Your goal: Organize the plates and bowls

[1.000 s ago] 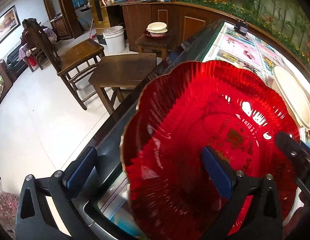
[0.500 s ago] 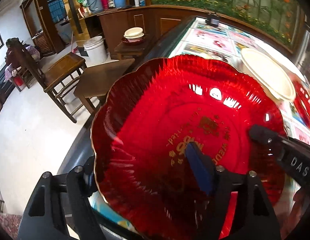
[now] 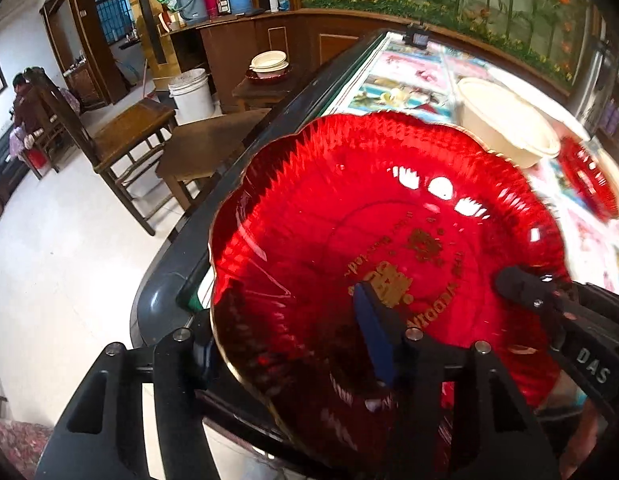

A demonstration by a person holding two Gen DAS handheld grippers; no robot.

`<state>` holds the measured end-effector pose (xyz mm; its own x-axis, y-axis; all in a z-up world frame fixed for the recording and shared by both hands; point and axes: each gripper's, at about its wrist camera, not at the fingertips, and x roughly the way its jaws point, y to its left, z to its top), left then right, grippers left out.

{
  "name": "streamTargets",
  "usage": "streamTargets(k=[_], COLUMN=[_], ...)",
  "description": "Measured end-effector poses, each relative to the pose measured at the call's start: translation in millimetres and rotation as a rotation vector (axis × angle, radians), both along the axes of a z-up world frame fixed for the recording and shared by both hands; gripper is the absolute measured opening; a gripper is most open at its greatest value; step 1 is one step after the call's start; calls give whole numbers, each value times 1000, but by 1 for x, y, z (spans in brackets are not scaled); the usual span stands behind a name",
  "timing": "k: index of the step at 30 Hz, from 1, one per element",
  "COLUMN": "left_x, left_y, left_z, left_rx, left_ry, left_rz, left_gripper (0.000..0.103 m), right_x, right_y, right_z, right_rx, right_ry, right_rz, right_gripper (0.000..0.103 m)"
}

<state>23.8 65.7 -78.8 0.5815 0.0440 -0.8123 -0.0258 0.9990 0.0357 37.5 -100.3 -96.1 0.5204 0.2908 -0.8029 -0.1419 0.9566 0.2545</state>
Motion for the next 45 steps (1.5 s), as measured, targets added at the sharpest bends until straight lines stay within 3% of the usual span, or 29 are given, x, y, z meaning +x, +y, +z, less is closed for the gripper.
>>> streamTargets(k=[3,5,6,9,12,16,23,27,30,33,37,40,45], left_x=[-24,-43,-50,-74,-83,-79,-48,-39,-28,-10,20,39,69], left_y=[6,11,13,17,4,-36,-146,-208,-240,-265,-278,-273,-267], left_z=[19,37,46,83,118,149,149,136,125,101,66,50,34], left_rx=[27,64,79,105,76,-10,-177,-199,-192,-190,-139,-131,-156], left_ry=[-85,-173,-213,-363,-444,-481,-311,-223,-166,-68,49,94,155], left_rz=[26,48,62,105,74,-49,-351,-475,-515,-513,-434,-359,-252], left_gripper=[63,76,77,82,83,83,82,82,82,82,82,82,82], right_x=[-4,-11,-15,-33,-45,-54,-64,-69,-66,-63,-55,-53,-36], right_y=[-12,-31,-36,-64,-90,-144,-246,-289,-315,-333,-364,-383,-387], right_z=[6,18,24,51,72,95,118,112,102,95,81,73,58], right_rx=[9,73,87,98,39,-31,-112,-157,-174,-153,-37,71,148], right_ry=[-10,-29,-48,-178,-275,-345,-394,-362,-307,-279,-246,-251,-230], right_rz=[17,8,0,-42,-107,-218,-422,-496,-515,-533,-584,-622,-599], right_gripper=[24,40,47,51,58,59,59,59,59,59,59,59,60])
